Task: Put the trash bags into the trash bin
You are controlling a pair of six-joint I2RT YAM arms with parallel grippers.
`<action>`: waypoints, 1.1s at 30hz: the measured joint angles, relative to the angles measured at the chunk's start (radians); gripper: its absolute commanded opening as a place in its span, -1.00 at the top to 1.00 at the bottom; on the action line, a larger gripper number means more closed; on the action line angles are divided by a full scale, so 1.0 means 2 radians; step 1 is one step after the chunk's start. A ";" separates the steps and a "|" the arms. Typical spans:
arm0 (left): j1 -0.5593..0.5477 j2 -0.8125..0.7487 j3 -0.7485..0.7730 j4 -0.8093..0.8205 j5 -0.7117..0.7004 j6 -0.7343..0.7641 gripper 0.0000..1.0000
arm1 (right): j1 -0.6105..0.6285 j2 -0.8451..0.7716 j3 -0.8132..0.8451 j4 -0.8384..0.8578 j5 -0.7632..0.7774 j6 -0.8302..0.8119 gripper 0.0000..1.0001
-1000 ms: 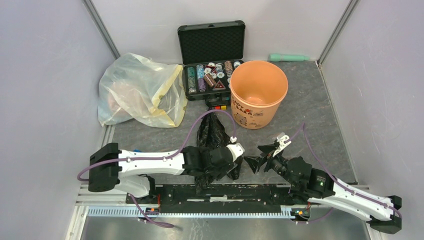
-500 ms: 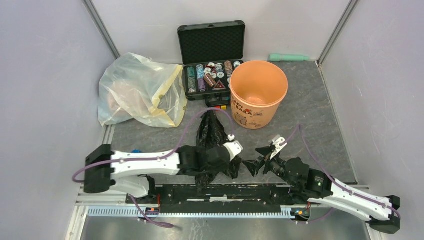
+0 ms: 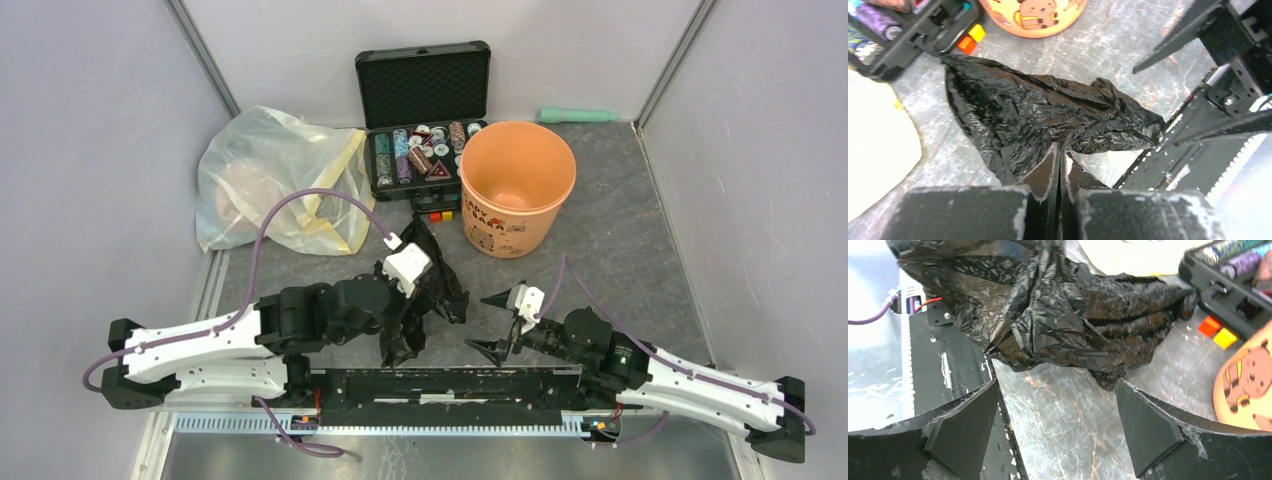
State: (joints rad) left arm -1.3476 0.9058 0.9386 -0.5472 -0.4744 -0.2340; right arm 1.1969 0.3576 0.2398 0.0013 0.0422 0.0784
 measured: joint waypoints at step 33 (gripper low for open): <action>0.000 -0.133 -0.018 -0.026 -0.129 0.004 0.96 | 0.000 0.399 -0.047 0.453 0.049 0.053 -0.59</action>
State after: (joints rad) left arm -1.3479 0.6403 0.9024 -0.5999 -0.7322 -0.2268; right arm 1.1973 1.1561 0.1463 0.9070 0.1410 0.1848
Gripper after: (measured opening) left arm 0.029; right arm 0.797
